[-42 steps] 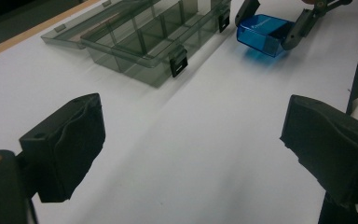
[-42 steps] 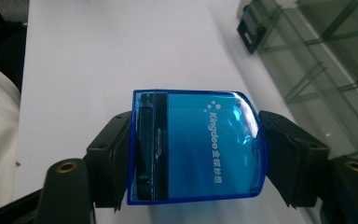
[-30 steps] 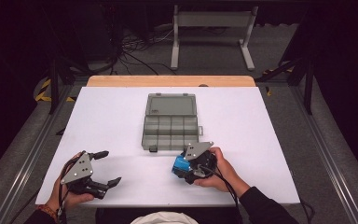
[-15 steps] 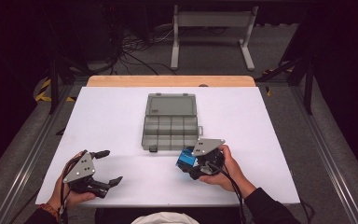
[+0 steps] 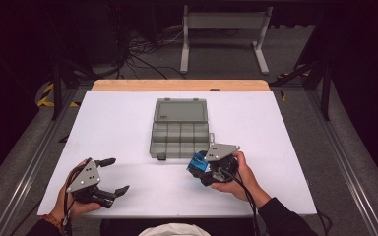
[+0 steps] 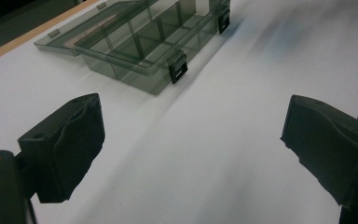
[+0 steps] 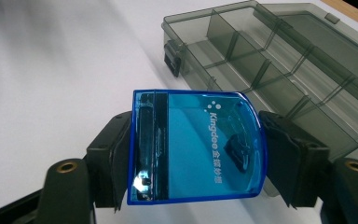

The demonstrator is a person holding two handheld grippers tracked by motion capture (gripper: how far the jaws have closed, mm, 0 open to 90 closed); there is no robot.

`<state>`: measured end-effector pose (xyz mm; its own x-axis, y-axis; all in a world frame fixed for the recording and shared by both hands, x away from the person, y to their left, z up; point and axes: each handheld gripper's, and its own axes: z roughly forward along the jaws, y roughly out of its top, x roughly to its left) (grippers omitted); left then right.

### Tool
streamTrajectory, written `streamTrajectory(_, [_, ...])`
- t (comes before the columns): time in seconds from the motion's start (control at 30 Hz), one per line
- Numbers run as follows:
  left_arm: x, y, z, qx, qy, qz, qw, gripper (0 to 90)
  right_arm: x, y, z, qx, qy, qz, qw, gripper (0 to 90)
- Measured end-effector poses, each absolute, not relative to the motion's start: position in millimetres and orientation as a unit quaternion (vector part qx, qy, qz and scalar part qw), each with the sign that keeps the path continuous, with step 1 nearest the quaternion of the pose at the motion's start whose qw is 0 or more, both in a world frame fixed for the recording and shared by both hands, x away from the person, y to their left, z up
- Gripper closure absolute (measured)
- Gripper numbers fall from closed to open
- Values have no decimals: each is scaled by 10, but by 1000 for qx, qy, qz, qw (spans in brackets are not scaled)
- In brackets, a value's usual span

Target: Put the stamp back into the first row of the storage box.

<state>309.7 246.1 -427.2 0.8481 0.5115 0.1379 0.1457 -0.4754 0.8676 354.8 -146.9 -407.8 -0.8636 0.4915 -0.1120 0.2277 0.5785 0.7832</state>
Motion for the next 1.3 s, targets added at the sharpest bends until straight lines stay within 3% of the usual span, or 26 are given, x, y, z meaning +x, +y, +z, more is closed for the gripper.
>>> streamTrajectory(1.3, [3105,2460,-4283,838,199,190,472,63,3655,-1488,-3882,238,842,440,202,317])
